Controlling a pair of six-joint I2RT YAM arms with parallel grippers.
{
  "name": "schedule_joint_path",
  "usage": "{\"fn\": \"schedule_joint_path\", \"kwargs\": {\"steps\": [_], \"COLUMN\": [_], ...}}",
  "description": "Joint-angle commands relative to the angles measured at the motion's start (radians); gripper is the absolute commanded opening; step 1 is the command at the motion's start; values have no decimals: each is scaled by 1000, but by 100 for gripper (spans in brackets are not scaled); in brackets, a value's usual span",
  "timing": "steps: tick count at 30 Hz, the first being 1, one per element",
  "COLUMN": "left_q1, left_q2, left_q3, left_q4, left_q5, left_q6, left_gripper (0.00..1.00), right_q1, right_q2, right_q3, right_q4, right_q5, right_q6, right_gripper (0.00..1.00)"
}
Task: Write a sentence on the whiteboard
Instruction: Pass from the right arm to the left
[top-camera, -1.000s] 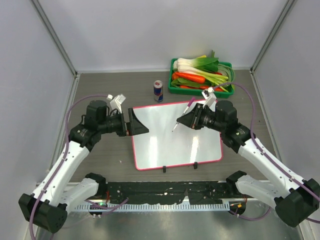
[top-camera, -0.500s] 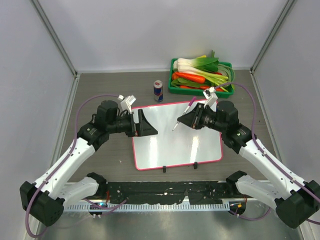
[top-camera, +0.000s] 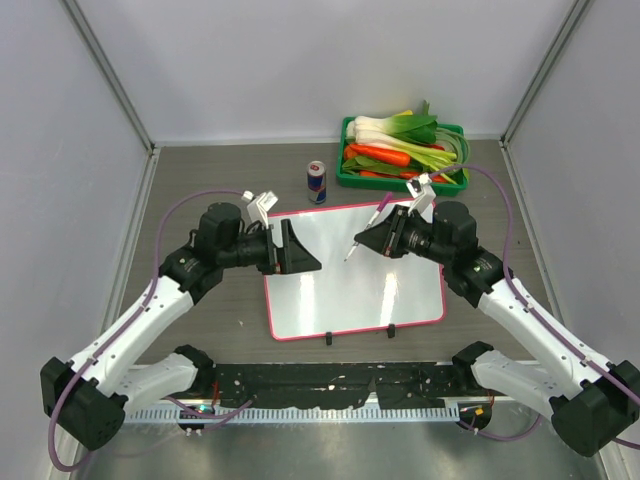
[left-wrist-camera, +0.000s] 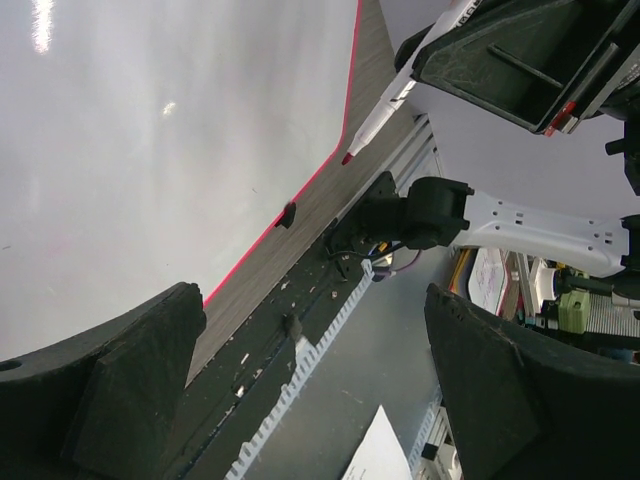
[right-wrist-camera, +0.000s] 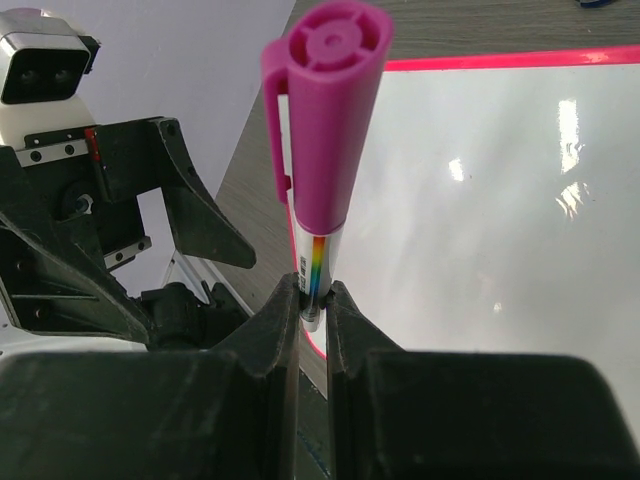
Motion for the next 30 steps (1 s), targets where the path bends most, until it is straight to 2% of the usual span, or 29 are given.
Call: {"fn": "schedule_joint_path", "kwargs": {"steps": [1,9,15,30], "left_q1": [-16,-22,-28,-108], "left_q2": [6,7,4,148], "left_q3": [7,21,21,61], "left_q4": [62,62,91,311], "left_q5": [1,-16,-18,1], "left_q6": [-10,-17,-25,-80], "left_gripper": [95,94,93,89], "right_q1": [4,4,4,6], "right_q2": [-18,-7,16,16], "right_q3": [17,52,26,22], "right_q4": [68,59,155,198], "right_q5": [-1,-1,-33,-54], "right_q6": [1,-5,50,102], "right_gripper": [1,1,1,2]}}
